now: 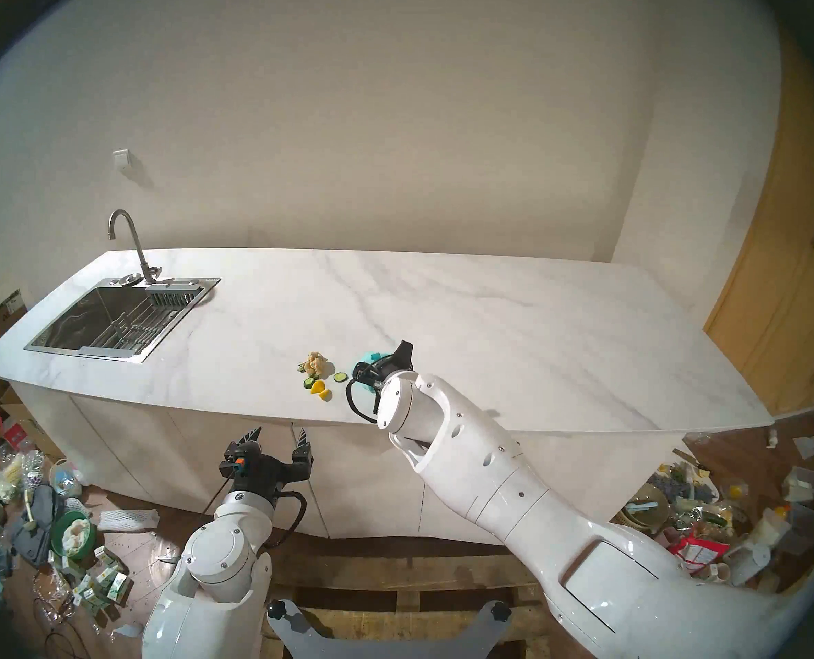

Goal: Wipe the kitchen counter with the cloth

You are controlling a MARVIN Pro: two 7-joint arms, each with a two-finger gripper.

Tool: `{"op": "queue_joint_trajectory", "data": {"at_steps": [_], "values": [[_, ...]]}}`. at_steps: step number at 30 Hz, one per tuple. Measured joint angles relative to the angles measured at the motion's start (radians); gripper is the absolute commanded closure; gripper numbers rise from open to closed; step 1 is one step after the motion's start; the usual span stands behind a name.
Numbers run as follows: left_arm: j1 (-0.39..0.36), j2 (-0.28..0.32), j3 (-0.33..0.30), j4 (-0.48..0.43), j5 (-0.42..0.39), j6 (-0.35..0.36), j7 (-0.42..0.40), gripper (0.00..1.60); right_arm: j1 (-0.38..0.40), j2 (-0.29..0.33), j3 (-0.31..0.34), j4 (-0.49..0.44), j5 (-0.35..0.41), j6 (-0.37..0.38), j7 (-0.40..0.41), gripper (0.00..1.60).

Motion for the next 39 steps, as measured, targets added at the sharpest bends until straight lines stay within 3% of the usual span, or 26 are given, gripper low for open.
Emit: {"op": "queue_joint_trajectory", "data": {"at_steps": [19,39], "values": [[0.000,0.000,0.000,0.000,0.000,0.000,0.000,0.00,0.028,-0.064,-0.028,0.039,0.013,-0.011,0.001,1.60],[0.000,0.000,0.000,0.000,0.000,0.000,0.000,0.00,0.021,-0.082,-0.037,0.023,0.042,-0.009,0.032,1.60]]}}
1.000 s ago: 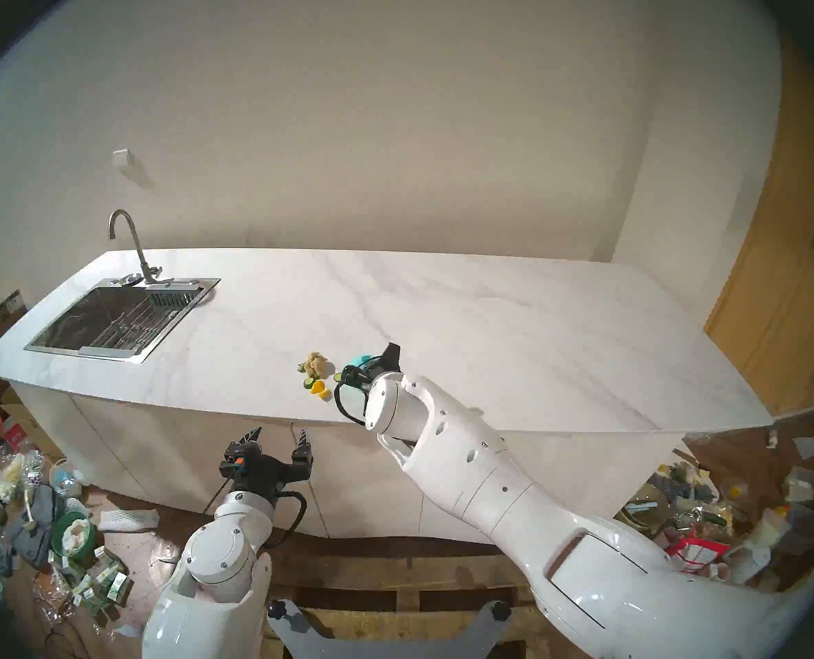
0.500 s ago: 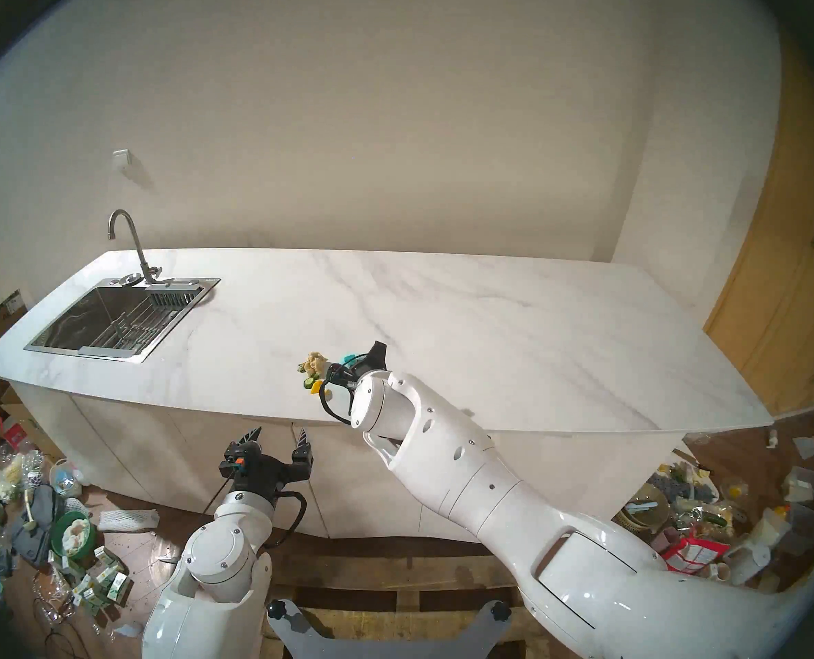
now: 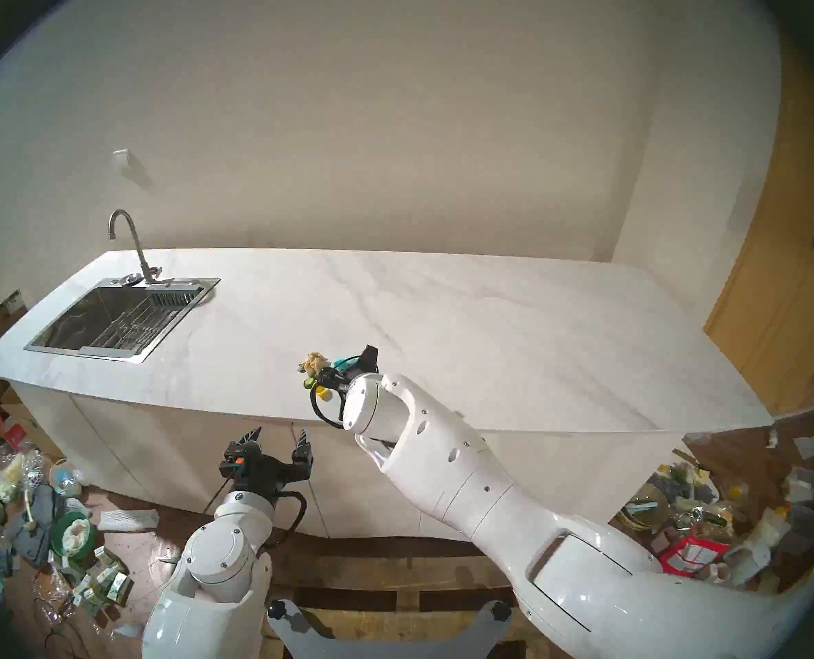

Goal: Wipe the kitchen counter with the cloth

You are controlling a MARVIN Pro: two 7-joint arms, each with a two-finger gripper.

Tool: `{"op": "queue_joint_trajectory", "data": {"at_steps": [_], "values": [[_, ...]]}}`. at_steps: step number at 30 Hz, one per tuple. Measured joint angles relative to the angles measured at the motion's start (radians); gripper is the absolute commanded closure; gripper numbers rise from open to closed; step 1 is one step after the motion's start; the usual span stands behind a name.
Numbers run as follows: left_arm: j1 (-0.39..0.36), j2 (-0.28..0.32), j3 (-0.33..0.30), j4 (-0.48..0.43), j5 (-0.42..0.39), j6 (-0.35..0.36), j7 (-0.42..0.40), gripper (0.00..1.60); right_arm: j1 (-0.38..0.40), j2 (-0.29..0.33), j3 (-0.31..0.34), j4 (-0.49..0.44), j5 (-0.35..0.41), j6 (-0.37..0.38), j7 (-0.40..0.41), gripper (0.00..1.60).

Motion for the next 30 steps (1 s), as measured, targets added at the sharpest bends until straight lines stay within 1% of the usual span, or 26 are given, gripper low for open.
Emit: {"op": "queue_joint_trajectory", "data": {"at_steps": [4,11,17,24,30], "values": [[0.000,0.000,0.000,0.000,0.000,0.000,0.000,0.00,-0.004,0.000,0.000,-0.014,0.003,0.000,0.004,1.60],[0.000,0.000,0.000,0.000,0.000,0.000,0.000,0.00,-0.006,0.003,0.022,-0.019,-0.002,0.000,-0.030,1.60],[0.000,0.000,0.000,0.000,0.000,0.000,0.000,0.00,0.000,0.021,0.060,-0.027,-0.007,0.000,-0.056,1.60],[0.000,0.000,0.000,0.000,0.000,0.000,0.000,0.00,-0.001,0.052,0.109,-0.052,0.003,0.001,-0.061,1.60],[0.000,0.000,0.000,0.000,0.000,0.000,0.000,0.00,-0.002,0.068,0.147,-0.045,0.009,0.006,-0.076,1.60]]}}
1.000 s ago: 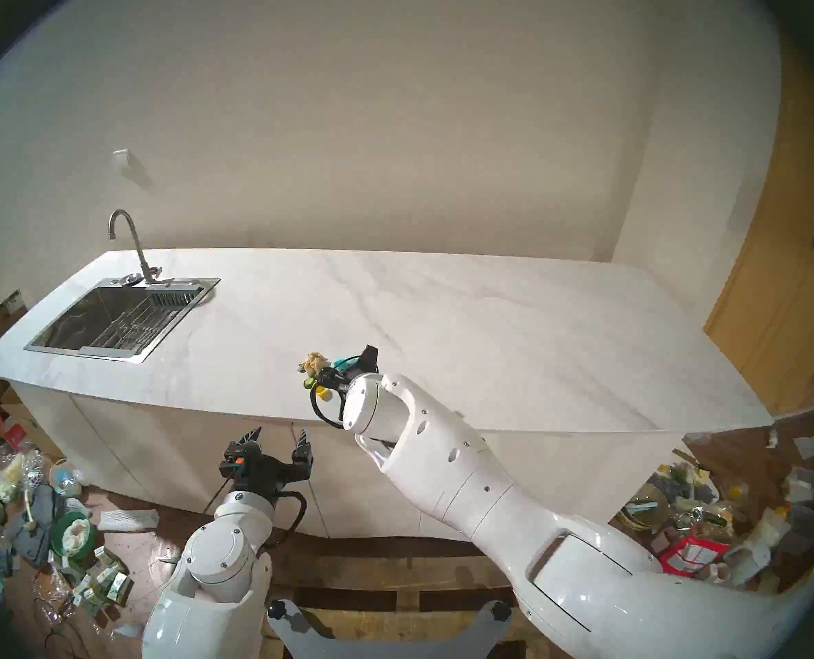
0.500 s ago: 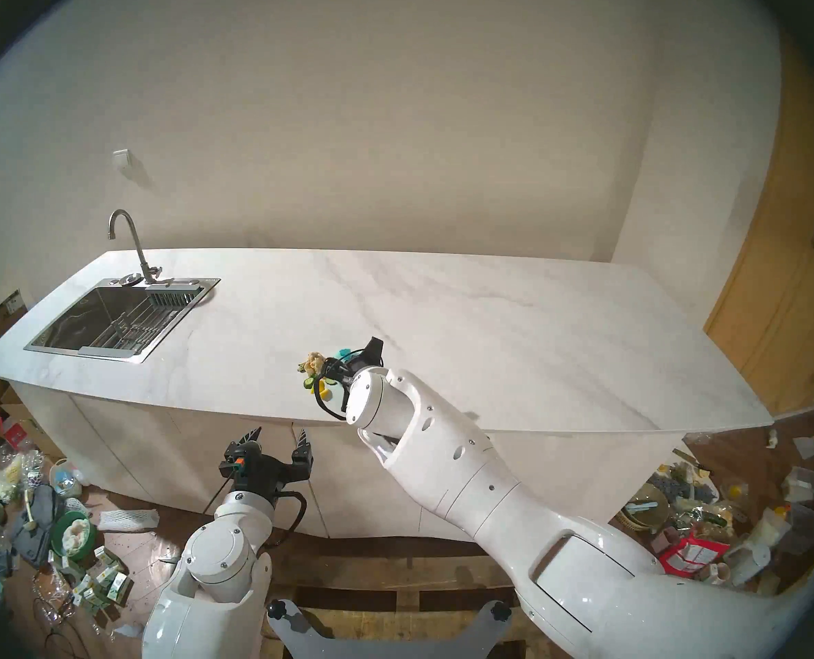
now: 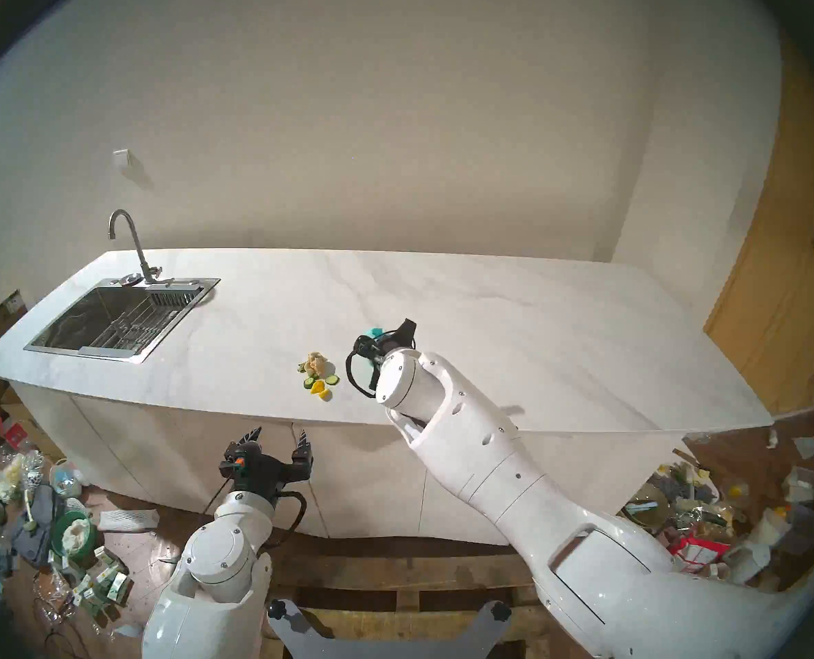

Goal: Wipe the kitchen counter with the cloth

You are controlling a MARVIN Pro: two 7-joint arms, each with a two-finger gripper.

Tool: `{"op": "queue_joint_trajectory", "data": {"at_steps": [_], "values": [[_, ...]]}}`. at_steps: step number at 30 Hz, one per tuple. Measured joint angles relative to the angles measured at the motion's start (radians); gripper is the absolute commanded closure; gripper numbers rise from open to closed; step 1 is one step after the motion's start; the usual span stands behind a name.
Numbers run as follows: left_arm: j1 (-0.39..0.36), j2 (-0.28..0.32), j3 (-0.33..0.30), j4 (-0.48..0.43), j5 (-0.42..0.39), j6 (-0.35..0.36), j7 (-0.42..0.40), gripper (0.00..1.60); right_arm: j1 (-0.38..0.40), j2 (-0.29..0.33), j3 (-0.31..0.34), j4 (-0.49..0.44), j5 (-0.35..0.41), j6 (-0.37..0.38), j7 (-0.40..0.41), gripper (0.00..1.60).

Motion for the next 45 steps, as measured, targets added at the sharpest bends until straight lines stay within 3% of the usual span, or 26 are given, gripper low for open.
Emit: {"op": "queue_joint_trajectory", "data": {"at_steps": [14,22,37,44,45], "values": [[0.000,0.000,0.000,0.000,0.000,0.000,0.000,0.00,0.016,0.015,0.203,0.112,0.139,0.003,0.003,1.60],[0.000,0.000,0.000,0.000,0.000,0.000,0.000,0.00,0.025,0.042,0.271,0.147,0.184,0.000,0.047,1.60],[0.000,0.000,0.000,-0.001,0.000,0.000,0.000,0.00,-0.001,0.084,0.299,0.147,0.214,-0.013,0.106,1.60],[0.000,0.000,0.000,-0.001,0.000,0.000,0.000,0.00,-0.001,0.090,0.297,0.189,0.206,-0.026,0.101,1.60],[0.000,0.000,0.000,-0.001,0.000,0.000,0.000,0.00,-0.001,0.091,0.297,0.194,0.205,-0.029,0.101,1.39]]}}
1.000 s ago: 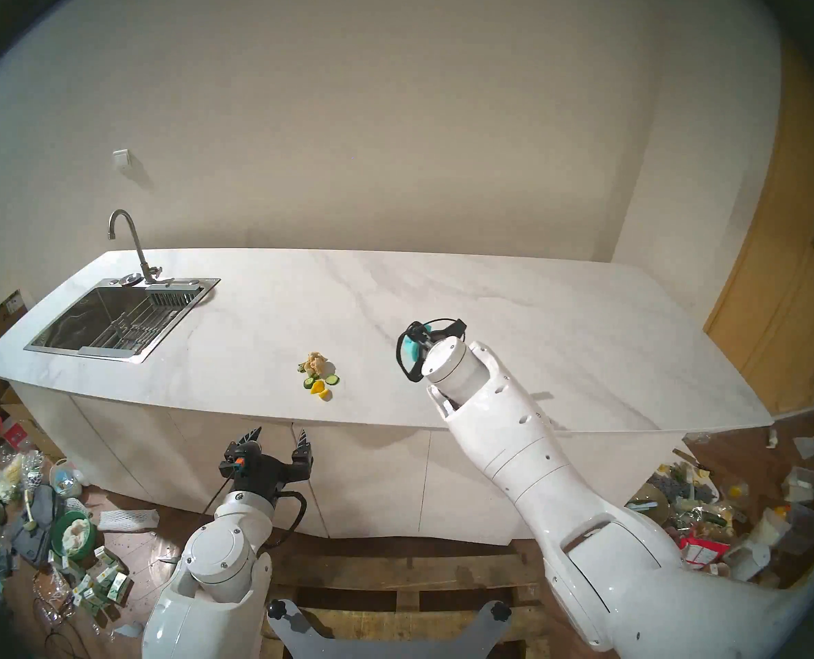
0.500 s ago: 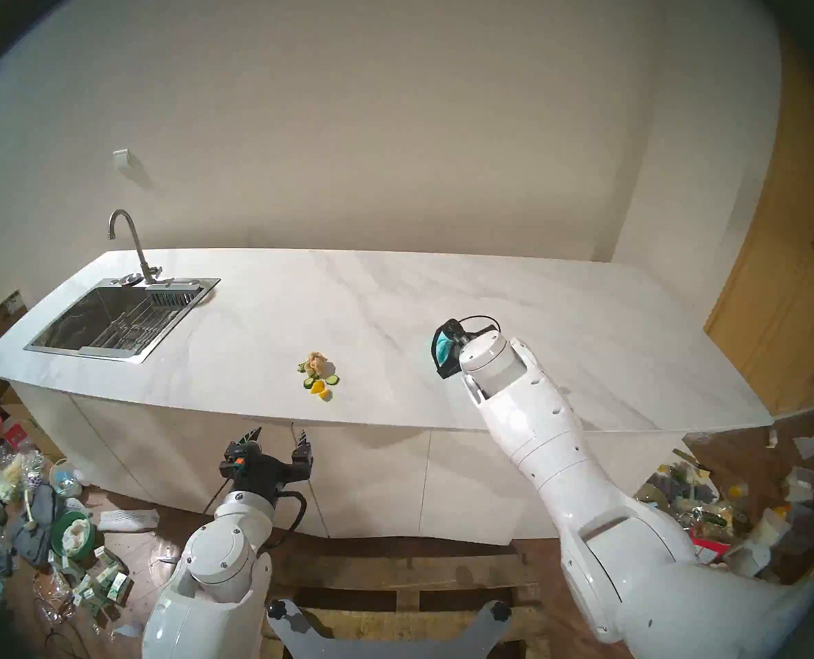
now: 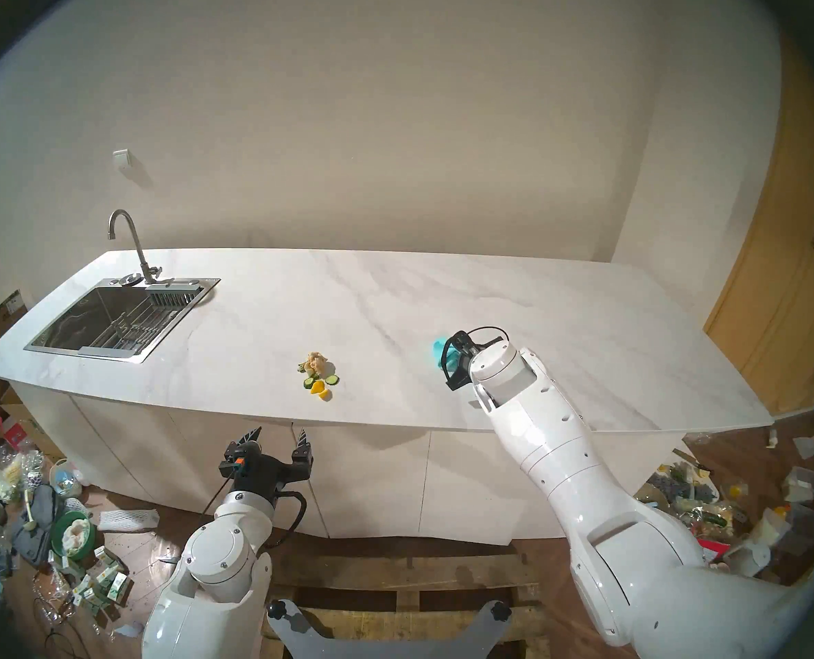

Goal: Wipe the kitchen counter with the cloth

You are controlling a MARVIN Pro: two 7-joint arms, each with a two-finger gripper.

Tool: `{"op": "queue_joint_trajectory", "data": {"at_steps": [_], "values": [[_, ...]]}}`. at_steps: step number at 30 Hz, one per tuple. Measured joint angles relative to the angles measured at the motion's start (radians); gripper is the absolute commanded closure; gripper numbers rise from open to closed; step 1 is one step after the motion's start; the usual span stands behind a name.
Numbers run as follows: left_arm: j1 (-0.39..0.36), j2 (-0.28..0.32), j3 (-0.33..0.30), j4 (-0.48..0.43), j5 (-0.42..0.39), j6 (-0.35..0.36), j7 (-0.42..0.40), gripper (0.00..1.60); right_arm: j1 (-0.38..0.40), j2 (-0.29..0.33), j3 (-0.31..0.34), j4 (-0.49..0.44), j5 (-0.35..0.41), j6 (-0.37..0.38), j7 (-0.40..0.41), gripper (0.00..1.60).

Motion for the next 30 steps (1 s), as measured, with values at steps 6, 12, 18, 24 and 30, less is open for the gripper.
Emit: {"op": "queue_joint_trajectory", "data": {"at_steps": [6,12,18,24,30], "values": [[0.000,0.000,0.000,0.000,0.000,0.000,0.000,0.00,0.001,0.018,0.002,-0.004,0.004,-0.012,0.030,0.00],[0.000,0.000,0.000,0.000,0.000,0.000,0.000,0.00,-0.018,0.063,-0.014,-0.064,-0.006,-0.013,0.122,0.00],[0.000,0.000,0.000,0.001,0.000,0.000,0.000,0.00,-0.049,0.120,0.002,-0.135,-0.046,-0.012,0.227,0.00],[-0.001,0.000,0.000,0.002,0.000,0.000,0.001,0.00,-0.090,0.182,0.056,-0.205,-0.060,-0.009,0.312,0.00],[-0.001,0.000,0.000,0.003,0.001,0.000,0.001,0.00,-0.132,0.233,0.154,-0.273,0.017,0.013,0.359,0.00]]}}
